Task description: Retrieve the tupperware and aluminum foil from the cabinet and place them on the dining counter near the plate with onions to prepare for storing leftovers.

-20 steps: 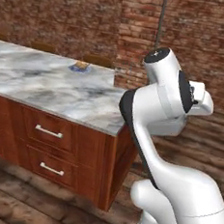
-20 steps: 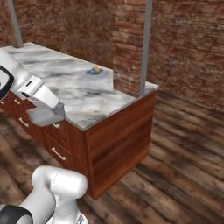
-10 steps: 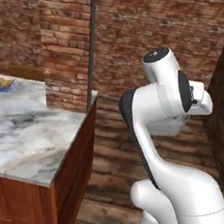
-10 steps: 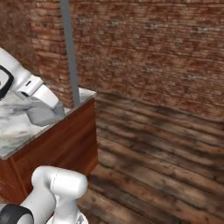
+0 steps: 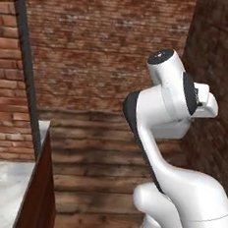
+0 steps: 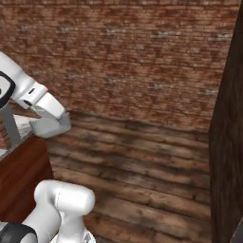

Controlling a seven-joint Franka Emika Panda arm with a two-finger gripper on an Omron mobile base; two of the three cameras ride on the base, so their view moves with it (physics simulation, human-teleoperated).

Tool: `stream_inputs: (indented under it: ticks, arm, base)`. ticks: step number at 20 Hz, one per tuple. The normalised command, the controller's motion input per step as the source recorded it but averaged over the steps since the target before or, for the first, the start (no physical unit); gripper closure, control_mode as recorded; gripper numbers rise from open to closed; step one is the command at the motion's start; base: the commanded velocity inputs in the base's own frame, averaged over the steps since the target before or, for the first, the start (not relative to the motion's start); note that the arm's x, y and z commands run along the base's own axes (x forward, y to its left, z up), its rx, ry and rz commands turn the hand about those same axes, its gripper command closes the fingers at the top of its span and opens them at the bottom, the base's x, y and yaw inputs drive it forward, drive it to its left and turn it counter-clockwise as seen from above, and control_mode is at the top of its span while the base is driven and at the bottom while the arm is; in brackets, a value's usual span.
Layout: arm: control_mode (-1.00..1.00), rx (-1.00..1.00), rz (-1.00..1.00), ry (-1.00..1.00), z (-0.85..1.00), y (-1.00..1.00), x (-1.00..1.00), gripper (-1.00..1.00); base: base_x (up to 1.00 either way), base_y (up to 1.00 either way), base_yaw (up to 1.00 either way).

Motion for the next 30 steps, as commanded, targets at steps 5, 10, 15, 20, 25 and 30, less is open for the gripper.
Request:
stream_inputs:
  ticks: [5, 10, 15, 20, 25, 30]
  arm:
    - [1.00, 0.00, 0.00, 0.00, 0.00, 0.00, 0.00, 1.00]
    - [1.00, 0.00, 0.00, 0.00, 0.00, 0.00, 0.00, 1.00]
    - [1.00, 0.00, 0.00, 0.00, 0.00, 0.00, 0.00, 1.00]
    - [1.00, 0.00, 0.00, 0.00, 0.00, 0.00, 0.00, 1.00]
    - [1.00, 0.00, 0.00, 0.00, 0.00, 0.00, 0.00, 1.00]
    - [1.00, 0.00, 0.00, 0.00, 0.00, 0.00, 0.00, 1.00]
  base:
    - [1.00, -0.27, -0.08]
    - [1.00, -0.21, 0.08]
    - [1.00, -0.33, 0.31]
    - [1.00, -0.21, 0.53]
    - [1.00, -0.12, 0.70]
    - [0.97, -0.10, 0.77]
